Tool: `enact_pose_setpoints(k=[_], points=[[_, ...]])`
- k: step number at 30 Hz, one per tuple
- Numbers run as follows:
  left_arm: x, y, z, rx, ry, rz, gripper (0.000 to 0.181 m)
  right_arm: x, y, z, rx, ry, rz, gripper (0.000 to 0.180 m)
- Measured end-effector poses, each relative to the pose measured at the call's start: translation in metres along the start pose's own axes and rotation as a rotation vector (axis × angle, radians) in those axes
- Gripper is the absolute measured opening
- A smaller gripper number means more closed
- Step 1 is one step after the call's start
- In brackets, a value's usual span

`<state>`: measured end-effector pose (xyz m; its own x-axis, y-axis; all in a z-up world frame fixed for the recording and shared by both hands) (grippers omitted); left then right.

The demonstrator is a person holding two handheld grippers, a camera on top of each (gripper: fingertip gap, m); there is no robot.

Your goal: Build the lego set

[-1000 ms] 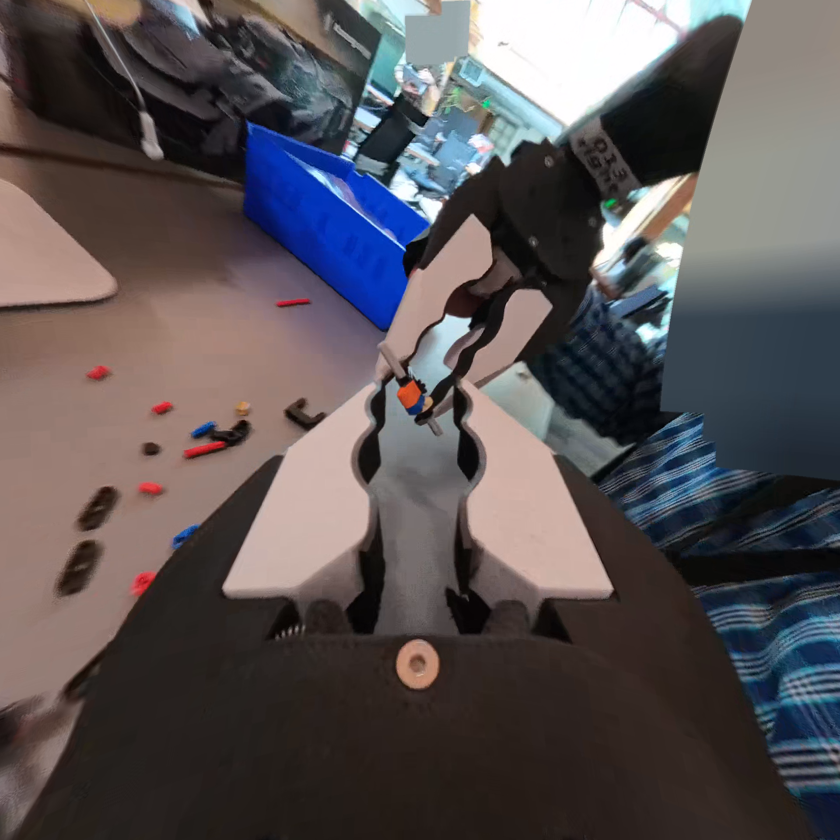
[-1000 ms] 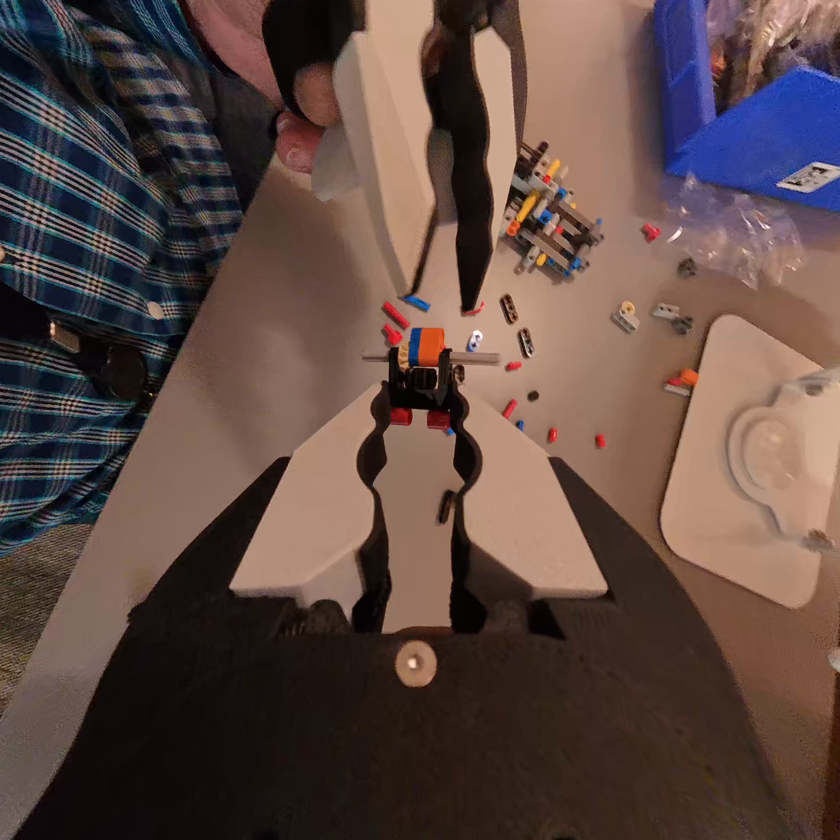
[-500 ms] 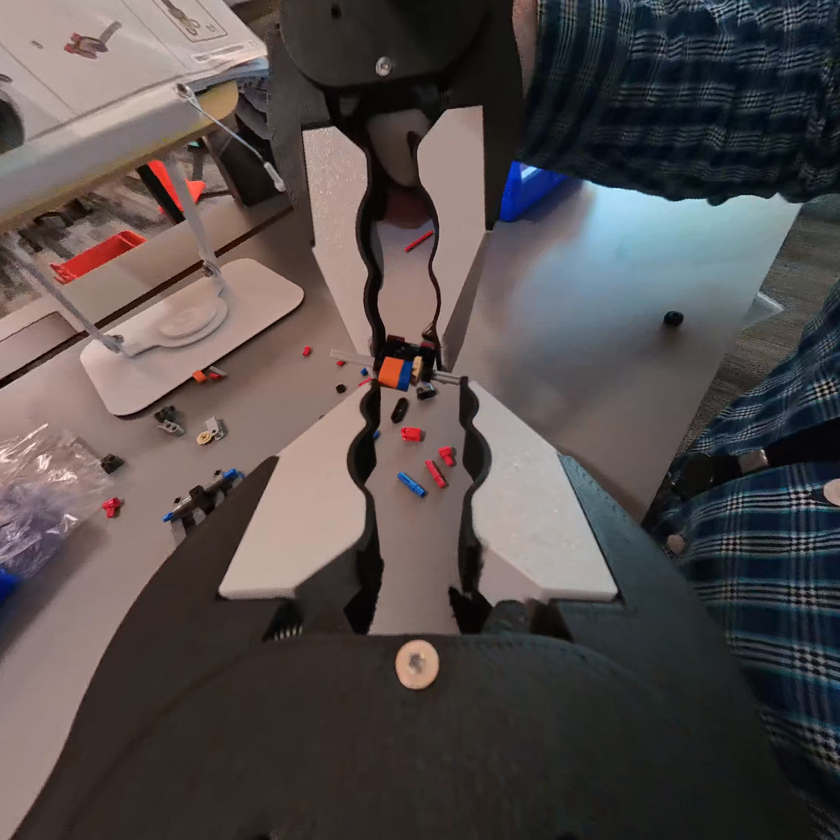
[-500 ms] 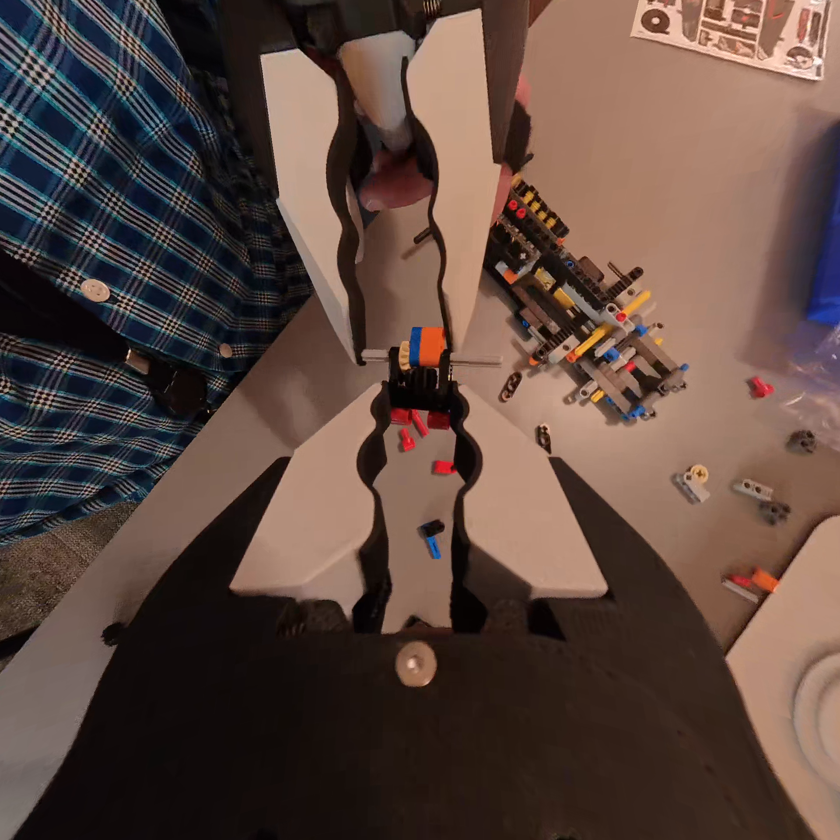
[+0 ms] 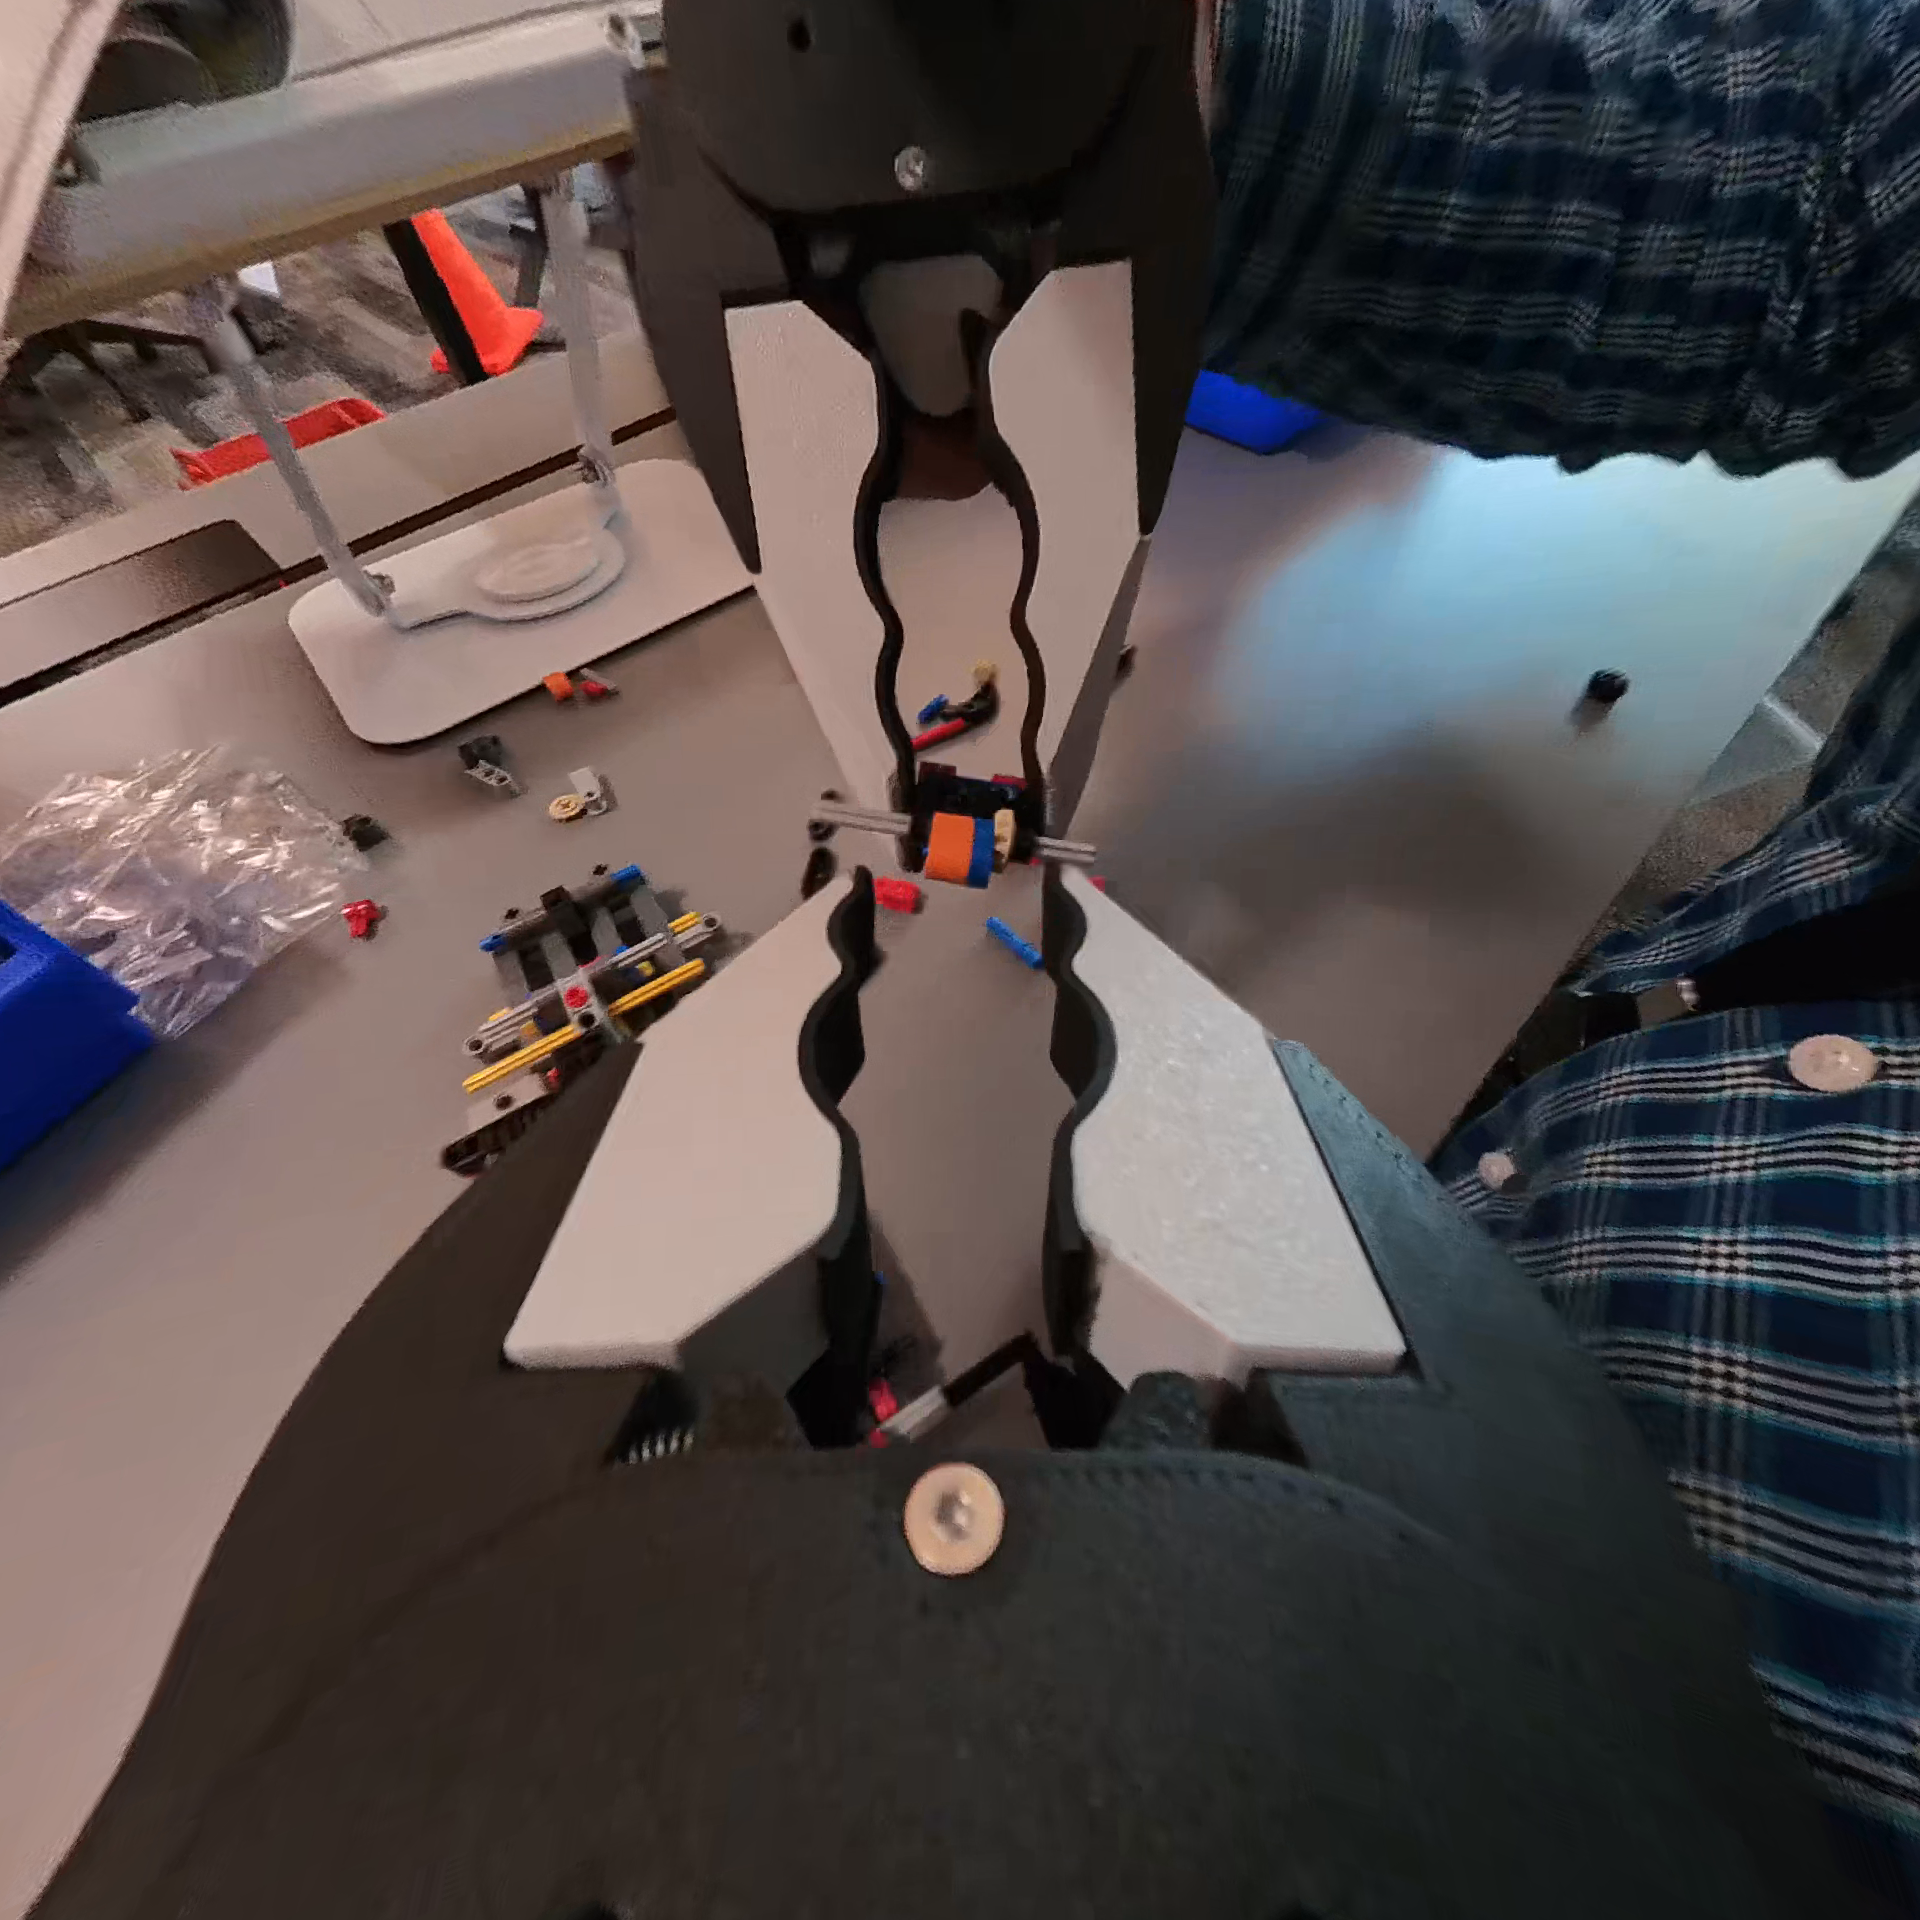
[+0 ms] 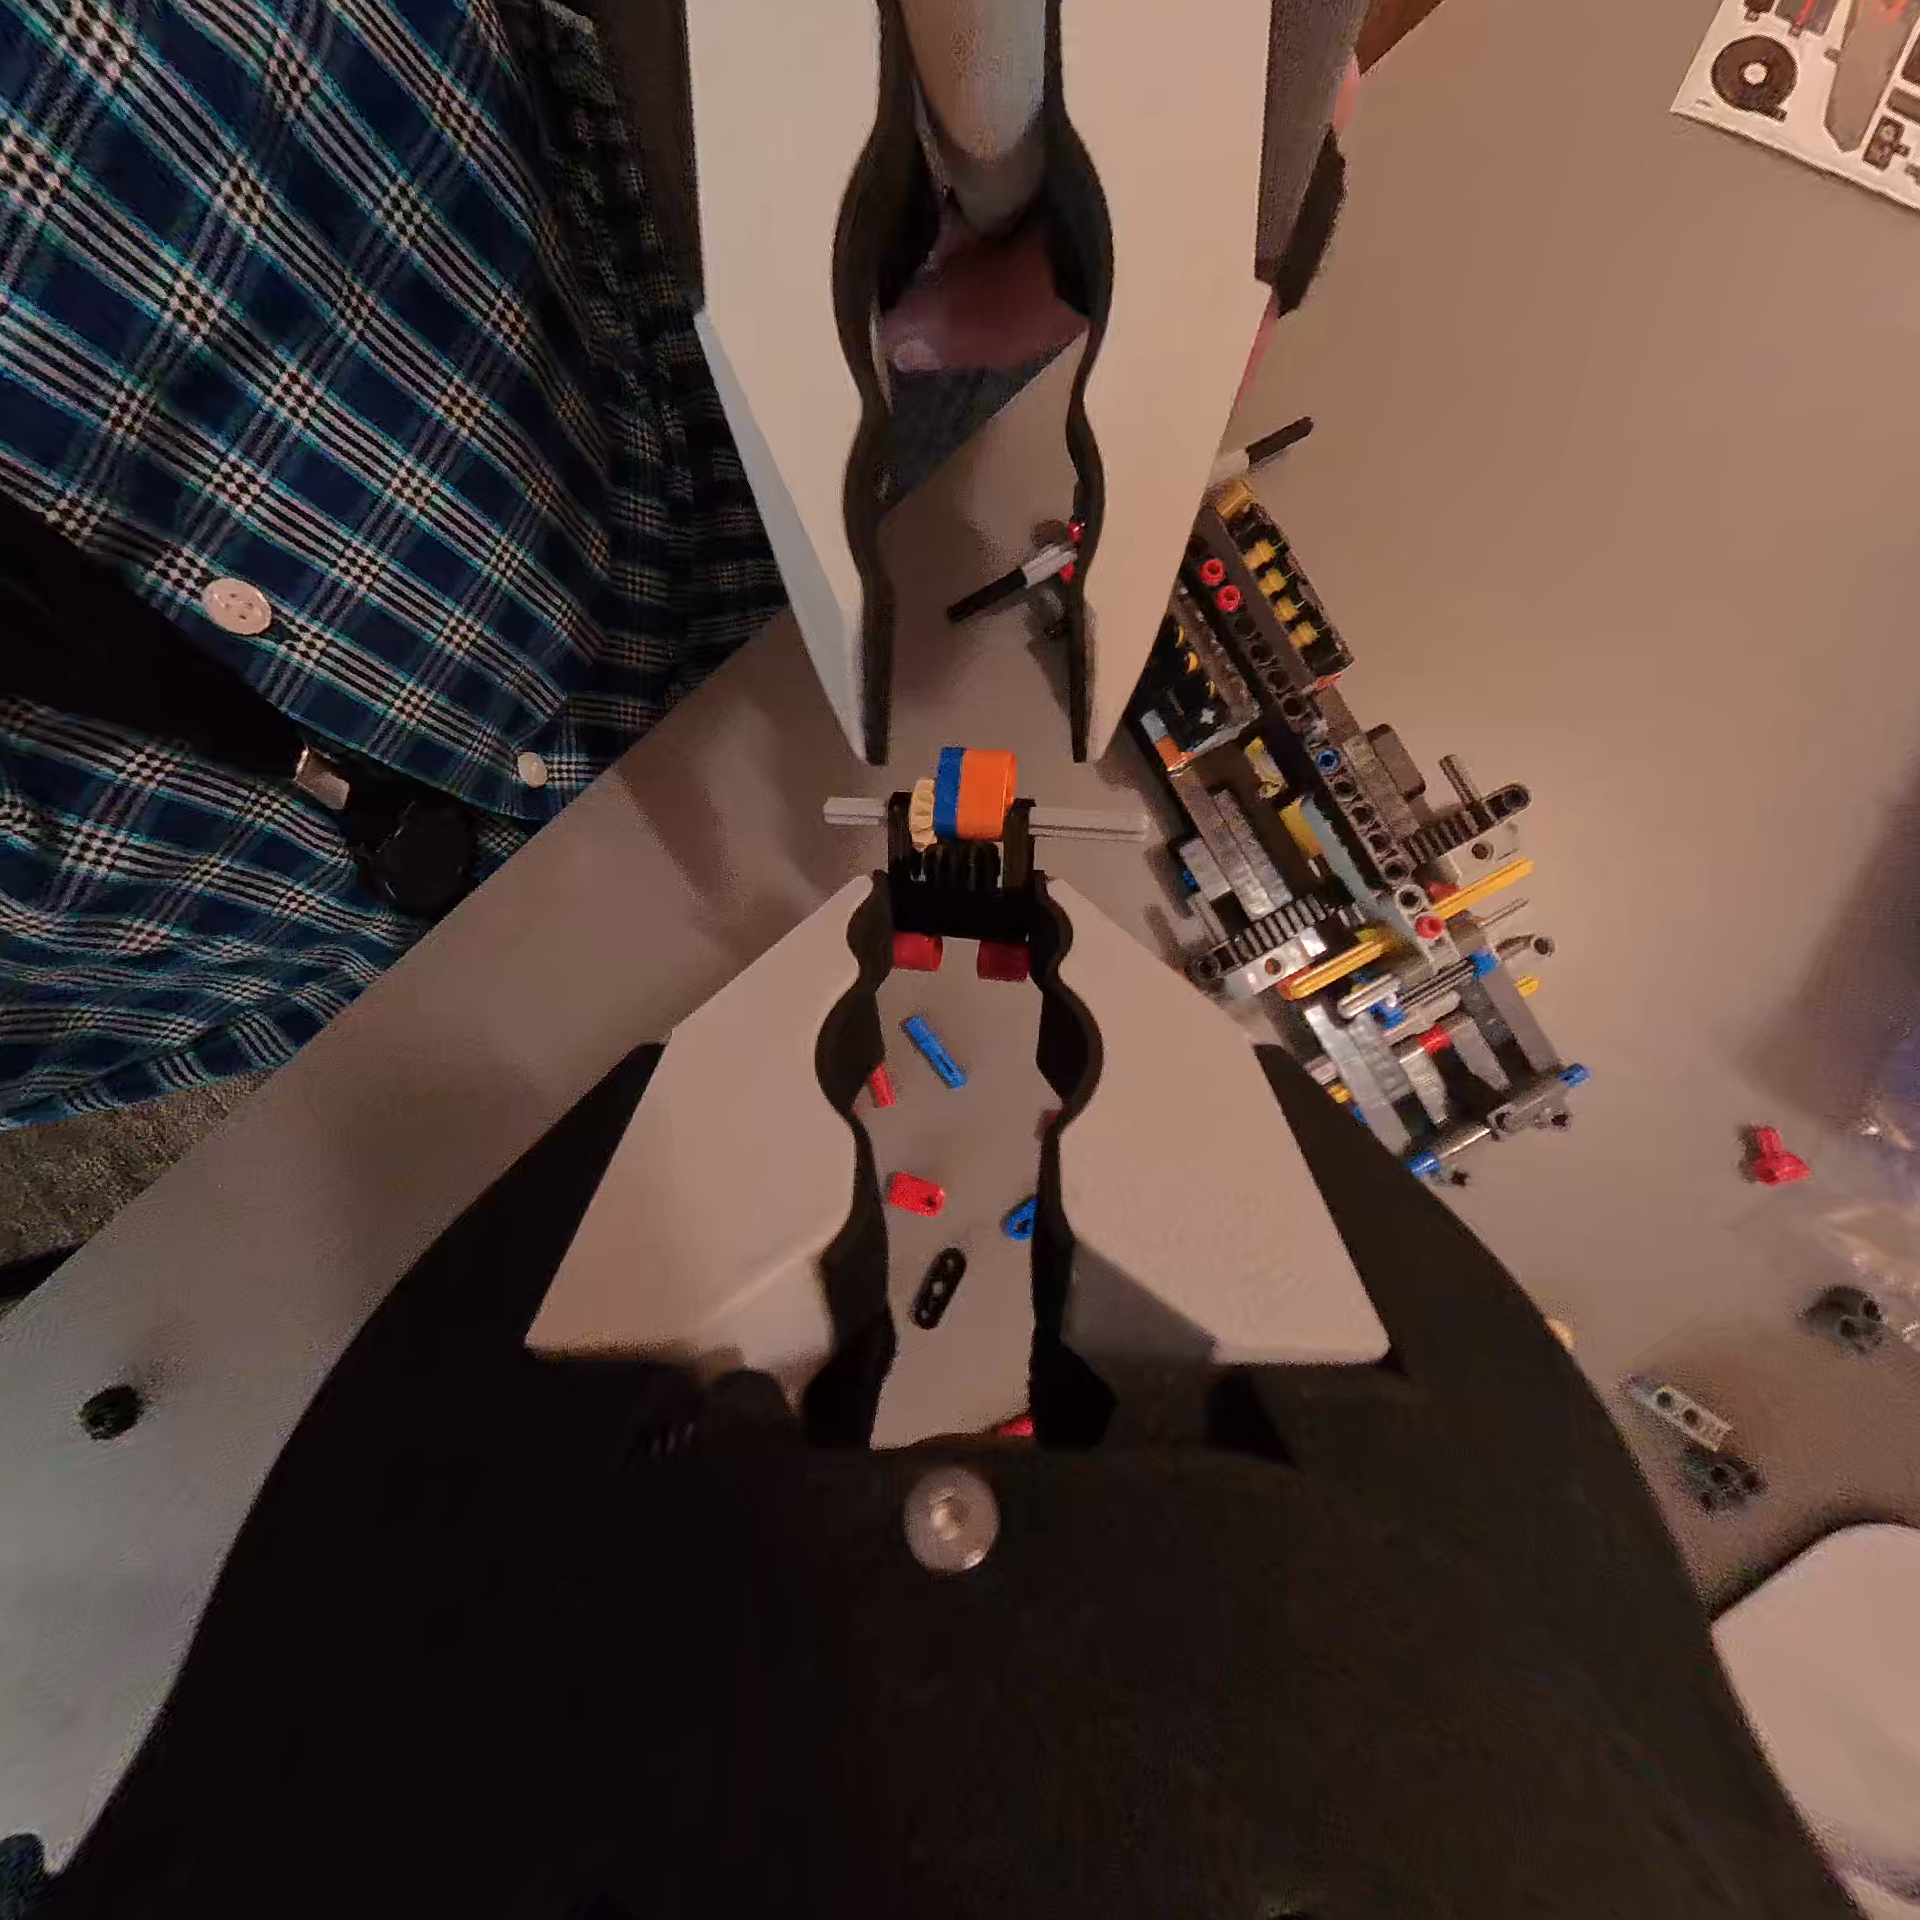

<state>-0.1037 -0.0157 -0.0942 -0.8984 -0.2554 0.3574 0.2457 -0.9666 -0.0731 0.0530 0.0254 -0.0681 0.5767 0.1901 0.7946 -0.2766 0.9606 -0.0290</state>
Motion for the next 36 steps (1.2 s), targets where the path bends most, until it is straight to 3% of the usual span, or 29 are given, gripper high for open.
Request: enact_pose_setpoints(k=[4, 13, 24, 30, 36], points=[[-0.002, -0.006, -0.001, -0.023, -0.003, 0.015, 0.014, -0.002, 0.012, 0.006, 0.021, -0.019, 0.031, 0.023], [0.002, -0.011, -0.010, -0.008, 0.000, 0.064, 0.013, -0.010, 0.026, 0.007, 0.022, -0.006, 0.079, 0.023], [0.005, -0.021, -0.020, 0.073, 0.068, 0.117, 0.012, -0.008, 0.035, 0.003, -0.080, 0.122, -0.016, 0.031], [0.004, -0.029, -0.023, 0.098, 0.101, 0.163, 0.012, 0.008, 0.041, -0.012, -0.263, 0.216, -0.139, 0.038], [0.004, -0.032, -0.022, 0.073, 0.137, 0.214, 0.012, 0.004, 0.040, -0.032, -0.561, 0.385, -0.115, 0.038]])
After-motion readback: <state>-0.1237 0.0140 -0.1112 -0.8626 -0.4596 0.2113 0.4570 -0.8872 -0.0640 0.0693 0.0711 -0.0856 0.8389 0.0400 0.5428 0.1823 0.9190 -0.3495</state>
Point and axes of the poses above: each gripper's, where its closed fingertips meet, x back along the fingers, z out of its top, y = z × x across the jaws, the point moved 10 cm from there along x, back along the fingers, and after that the axes turned 1 degree about y, right-handed, at the moved point
